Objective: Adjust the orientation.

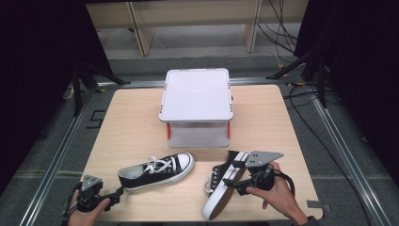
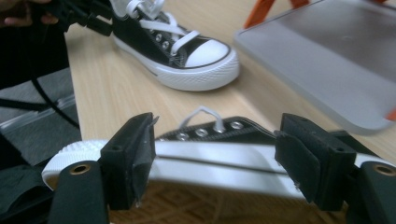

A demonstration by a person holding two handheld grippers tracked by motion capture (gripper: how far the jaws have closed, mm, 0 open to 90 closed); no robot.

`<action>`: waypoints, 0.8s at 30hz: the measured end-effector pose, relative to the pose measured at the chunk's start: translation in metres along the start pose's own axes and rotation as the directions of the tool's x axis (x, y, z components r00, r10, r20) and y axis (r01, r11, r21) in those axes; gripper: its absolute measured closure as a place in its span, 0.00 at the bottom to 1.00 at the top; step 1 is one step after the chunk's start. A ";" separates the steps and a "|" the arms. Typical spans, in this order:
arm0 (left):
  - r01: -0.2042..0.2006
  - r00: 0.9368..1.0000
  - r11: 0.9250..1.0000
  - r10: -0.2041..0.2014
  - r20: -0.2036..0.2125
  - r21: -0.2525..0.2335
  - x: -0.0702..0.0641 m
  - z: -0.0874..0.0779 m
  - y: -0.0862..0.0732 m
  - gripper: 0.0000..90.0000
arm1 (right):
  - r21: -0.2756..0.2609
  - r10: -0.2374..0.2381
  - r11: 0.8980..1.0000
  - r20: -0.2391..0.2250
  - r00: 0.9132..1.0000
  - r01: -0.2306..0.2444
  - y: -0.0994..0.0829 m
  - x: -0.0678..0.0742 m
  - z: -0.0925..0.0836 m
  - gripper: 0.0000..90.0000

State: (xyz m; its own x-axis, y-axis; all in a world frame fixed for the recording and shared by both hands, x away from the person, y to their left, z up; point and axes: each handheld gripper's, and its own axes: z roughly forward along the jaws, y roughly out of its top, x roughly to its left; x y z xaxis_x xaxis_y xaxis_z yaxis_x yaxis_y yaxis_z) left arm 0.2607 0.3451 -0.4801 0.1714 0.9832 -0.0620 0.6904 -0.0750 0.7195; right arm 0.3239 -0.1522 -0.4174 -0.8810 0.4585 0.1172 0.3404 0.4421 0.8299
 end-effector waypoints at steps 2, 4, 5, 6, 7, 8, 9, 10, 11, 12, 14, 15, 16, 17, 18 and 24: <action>-0.002 1.000 1.000 0.002 0.005 -0.003 0.000 0.000 0.000 0.18 | 0.016 0.012 1.000 -0.036 0.999 -0.011 0.004 -0.001 0.008 0.30; -0.003 1.000 1.000 0.003 0.002 0.001 0.000 0.000 0.000 0.18 | 0.015 0.028 1.000 -0.052 0.998 -0.027 0.007 -0.004 0.014 0.30; -0.004 1.000 1.000 0.004 0.002 0.000 0.000 0.000 0.000 0.18 | 0.022 0.029 0.999 -0.061 0.998 -0.028 0.008 -0.006 0.016 0.30; -0.004 1.000 1.000 0.004 0.003 0.000 0.000 0.000 0.000 0.18 | 0.035 0.035 0.999 -0.067 0.997 -0.033 0.007 -0.007 0.018 0.31; -0.004 1.000 1.000 0.004 0.003 0.000 0.000 0.000 0.000 0.18 | 0.035 0.035 0.999 -0.067 0.997 -0.033 0.007 -0.007 0.018 0.31; -0.003 1.000 1.000 0.003 0.003 -0.001 0.000 0.000 0.000 0.18 | 0.049 0.036 0.998 -0.067 0.997 -0.032 0.006 -0.008 0.019 0.31; -0.005 1.000 1.000 0.005 0.003 0.000 0.001 0.000 0.000 0.18 | 0.067 0.053 0.997 -0.078 0.996 -0.047 0.004 -0.008 0.020 0.33; -0.004 1.000 1.000 0.004 0.003 -0.002 0.000 0.000 0.000 0.18 | 0.042 0.071 0.997 -0.084 0.994 -0.067 -0.001 -0.008 0.015 0.33; -0.009 1.000 1.000 0.009 0.004 -0.001 0.000 0.000 0.000 0.18 | 0.042 0.071 0.997 -0.084 0.994 -0.067 -0.001 -0.008 0.015 0.33; -0.020 1.000 1.000 0.020 -0.004 -0.002 0.000 0.000 0.000 0.18 | 0.047 0.051 0.998 -0.062 0.997 -0.049 -0.004 -0.006 0.005 0.36; -0.017 1.000 1.000 0.017 -0.001 -0.004 0.000 0.000 0.000 0.18 | 0.056 0.032 0.998 -0.044 0.998 -0.030 -0.008 -0.003 -0.006 0.39; -0.017 1.000 1.000 0.017 -0.001 -0.004 0.000 0.000 0.000 0.18 | 0.048 0.027 0.999 -0.032 0.999 -0.025 -0.012 -0.001 -0.011 0.39; -0.017 1.000 1.000 0.017 -0.001 -0.006 0.000 0.000 0.000 0.18 | 0.035 0.022 0.999 -0.030 0.999 -0.021 -0.015 0.000 -0.015 0.39; -0.019 1.000 1.000 0.019 -0.002 -0.005 0.000 0.000 0.000 0.18 | 0.041 0.021 0.999 -0.022 1.000 -0.020 -0.019 0.002 -0.020 0.39; -0.019 1.000 1.000 0.019 -0.002 -0.005 0.000 0.000 0.000 0.18 | 0.041 0.021 0.999 -0.022 1.000 -0.020 -0.019 0.002 -0.020 0.39; -0.018 1.000 1.000 0.018 -0.007 -0.017 -0.001 -0.001 0.001 0.18 | 0.163 -0.040 0.986 0.064 0.997 0.029 -0.041 0.005 -0.041 0.42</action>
State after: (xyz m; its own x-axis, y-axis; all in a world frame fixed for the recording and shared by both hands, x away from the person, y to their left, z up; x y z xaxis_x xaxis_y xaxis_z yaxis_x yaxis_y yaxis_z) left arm 0.2605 0.3442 -0.4784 0.1789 0.9829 -0.0442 0.6752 -0.0900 0.7321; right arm 0.2918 -0.1992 -0.4286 -0.8710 0.4888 0.0487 0.3636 0.5749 0.7330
